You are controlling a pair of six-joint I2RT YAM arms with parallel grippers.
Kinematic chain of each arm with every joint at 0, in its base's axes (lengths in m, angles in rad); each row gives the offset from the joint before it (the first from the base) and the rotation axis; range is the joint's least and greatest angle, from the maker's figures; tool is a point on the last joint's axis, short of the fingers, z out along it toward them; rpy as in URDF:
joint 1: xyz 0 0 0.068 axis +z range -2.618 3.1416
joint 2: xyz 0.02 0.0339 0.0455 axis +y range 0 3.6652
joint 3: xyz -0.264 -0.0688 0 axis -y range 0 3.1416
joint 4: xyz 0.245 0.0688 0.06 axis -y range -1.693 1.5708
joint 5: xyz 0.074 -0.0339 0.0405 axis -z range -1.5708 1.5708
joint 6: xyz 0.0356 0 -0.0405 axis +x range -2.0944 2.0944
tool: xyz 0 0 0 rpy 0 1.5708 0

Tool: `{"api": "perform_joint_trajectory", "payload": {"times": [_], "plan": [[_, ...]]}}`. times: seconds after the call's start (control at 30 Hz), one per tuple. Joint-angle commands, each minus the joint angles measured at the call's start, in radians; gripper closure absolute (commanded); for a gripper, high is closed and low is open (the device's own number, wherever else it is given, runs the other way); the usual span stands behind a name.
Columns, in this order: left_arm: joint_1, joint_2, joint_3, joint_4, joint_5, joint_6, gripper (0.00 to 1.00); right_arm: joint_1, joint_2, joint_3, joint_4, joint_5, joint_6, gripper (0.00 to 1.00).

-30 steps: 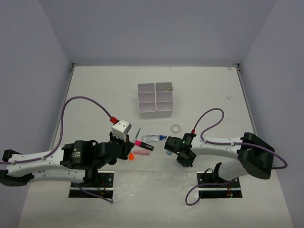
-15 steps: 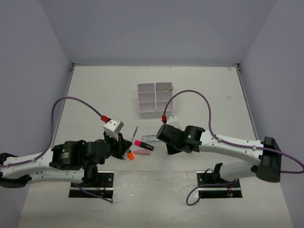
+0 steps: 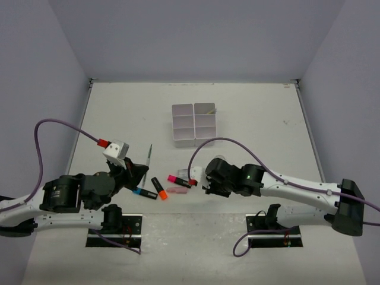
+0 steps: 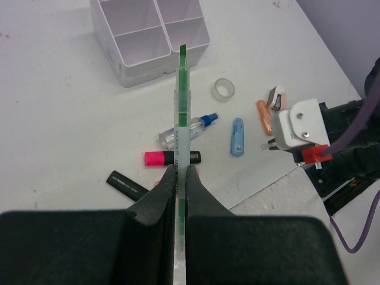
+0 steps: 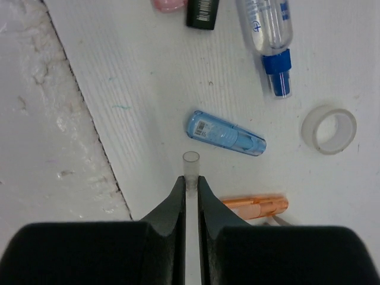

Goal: Sort the stationery into containers
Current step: Close the pen cap on the pen.

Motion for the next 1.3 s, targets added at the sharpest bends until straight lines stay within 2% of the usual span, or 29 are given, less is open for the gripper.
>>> {"api": "perform_joint_trajectory", "payload": {"times": [0.0, 0.17, 0.23, 0.37, 0.47, 0.5, 0.53, 0.63, 0.73, 0.87, 0.93, 1.1, 1.27], "plan": [[-0.005, -0.048, 0.019, -0.002, -0.029, 0.016, 1.00, -0.032, -0.138, -0.146, 0.205, -0.190, -0.440, 1.00], [-0.004, -0.044, 0.007, -0.005, -0.035, 0.017, 1.00, -0.043, -0.102, -0.214, 0.220, -0.193, -0.556, 1.00], [-0.004, -0.026, -0.002, 0.024, 0.011, 0.049, 1.00, -0.043, -0.099, -0.204, 0.203, -0.211, -0.570, 1.00], [-0.005, 0.038, -0.019, 0.102, 0.176, 0.108, 1.00, -0.047, -0.216, -0.203, 0.204, -0.197, -0.611, 1.00], [-0.004, 0.067, -0.038, 0.217, 0.332, 0.103, 1.00, -0.045, -0.312, -0.189, 0.155, -0.106, -0.682, 1.00], [-0.004, 0.070, -0.042, 0.218, 0.334, 0.103, 1.00, -0.045, -0.313, -0.189, 0.154, -0.083, -0.698, 1.00], [-0.004, 0.071, -0.048, 0.248, 0.431, 0.095, 1.00, -0.044, -0.371, -0.185, 0.142, -0.065, -0.723, 1.00], [-0.004, 0.091, -0.080, 0.397, 0.599, 0.017, 1.00, -0.043, -0.544, -0.205, 0.193, 0.030, -0.920, 1.00], [-0.004, 0.099, -0.132, 0.568, 0.757, -0.054, 1.00, -0.042, -0.669, -0.245, 0.354, 0.075, -1.099, 1.00], [-0.004, 0.132, -0.184, 0.760, 0.922, -0.136, 1.00, -0.044, -0.660, -0.209, 0.417, 0.084, -1.264, 1.00], [-0.004, 0.146, -0.188, 0.799, 0.931, -0.185, 1.00, -0.046, -0.660, -0.176, 0.422, 0.070, -1.288, 1.00], [-0.001, 0.154, -0.186, 0.768, 0.820, -0.327, 1.00, -0.050, -0.670, -0.144, 0.461, -0.003, -1.377, 1.00], [0.033, 0.199, -0.158, 0.619, 0.696, -0.448, 1.00, -0.050, -0.687, -0.129, 0.492, -0.156, -1.361, 1.00]]}}
